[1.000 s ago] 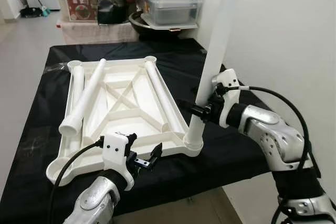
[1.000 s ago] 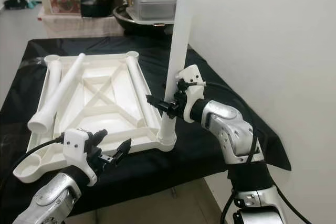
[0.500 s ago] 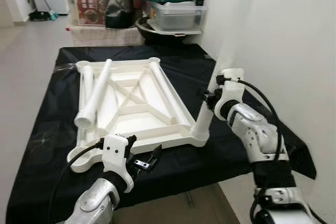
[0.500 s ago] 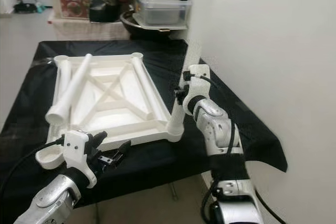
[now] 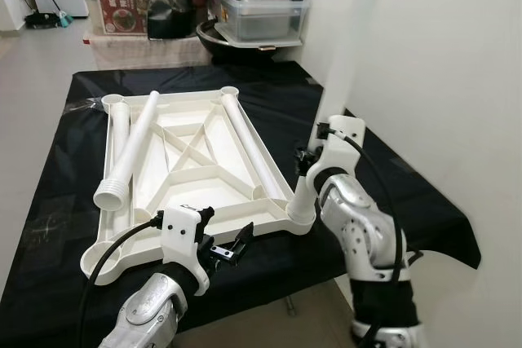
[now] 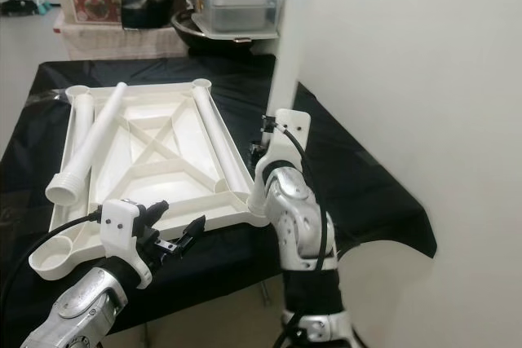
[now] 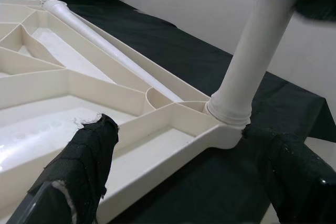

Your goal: Building children table

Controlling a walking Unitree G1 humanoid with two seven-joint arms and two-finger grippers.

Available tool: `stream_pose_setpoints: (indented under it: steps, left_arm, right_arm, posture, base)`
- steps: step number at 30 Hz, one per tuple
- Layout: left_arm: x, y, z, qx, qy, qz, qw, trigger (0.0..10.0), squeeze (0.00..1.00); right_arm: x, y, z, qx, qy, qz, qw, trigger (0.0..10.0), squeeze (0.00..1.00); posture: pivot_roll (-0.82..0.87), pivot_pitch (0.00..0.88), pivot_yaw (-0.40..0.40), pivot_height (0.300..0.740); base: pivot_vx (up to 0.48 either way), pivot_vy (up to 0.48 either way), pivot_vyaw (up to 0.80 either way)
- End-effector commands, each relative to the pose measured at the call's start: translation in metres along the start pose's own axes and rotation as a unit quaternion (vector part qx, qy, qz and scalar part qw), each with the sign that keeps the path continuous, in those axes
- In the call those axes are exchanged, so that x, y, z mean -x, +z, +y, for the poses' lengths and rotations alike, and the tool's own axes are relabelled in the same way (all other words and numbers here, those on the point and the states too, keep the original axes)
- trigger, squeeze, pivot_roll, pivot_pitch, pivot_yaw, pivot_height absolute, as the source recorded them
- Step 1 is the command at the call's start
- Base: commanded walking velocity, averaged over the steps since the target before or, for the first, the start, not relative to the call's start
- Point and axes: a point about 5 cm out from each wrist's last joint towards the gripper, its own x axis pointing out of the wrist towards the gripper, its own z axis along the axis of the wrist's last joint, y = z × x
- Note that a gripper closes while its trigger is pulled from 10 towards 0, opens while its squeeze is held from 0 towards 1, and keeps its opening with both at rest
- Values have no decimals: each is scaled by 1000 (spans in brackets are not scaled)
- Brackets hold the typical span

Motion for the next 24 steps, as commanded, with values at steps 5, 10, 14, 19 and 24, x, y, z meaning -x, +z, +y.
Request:
stream_pose_setpoints:
  steps: [5, 10, 14, 19, 24]
  left_arm:
    - [-2, 0, -4, 4, -2, -1, 1000, 10000, 0]
    - [-4, 2, -5, 7, -4, -4, 1000, 10000, 0]
    - [-3, 2, -6, 6, -6, -3, 1000, 10000, 0]
    - [-1, 1, -8, 7, -6, -2, 1000, 10000, 0]
    - [0, 1, -9, 10, -4, -2, 1000, 10000, 0]
  right_arm:
    - [19, 19, -8, 39, 228, 5, 973, 10000, 0]
    - [26, 17, -22, 83, 295, 30, 951, 0, 0]
    - [16, 14, -24, 82, 296, 41, 951, 0, 0]
    - [-6, 8, -38, 66, 180, 48, 980, 0, 0]
    - [-13, -3, -51, 42, 56, 54, 996, 0, 0]
  posture:
    - [144, 0, -110, 740]
    - [146, 0, -110, 740]
    - [153, 0, -109, 740]
    - [155, 0, -116, 740]
    - [163, 0, -115, 740]
  base:
    - [0, 0, 0]
    - [0, 0, 0]
    - [0, 0, 0]
    - [0, 0, 0]
    - [0, 0, 0]
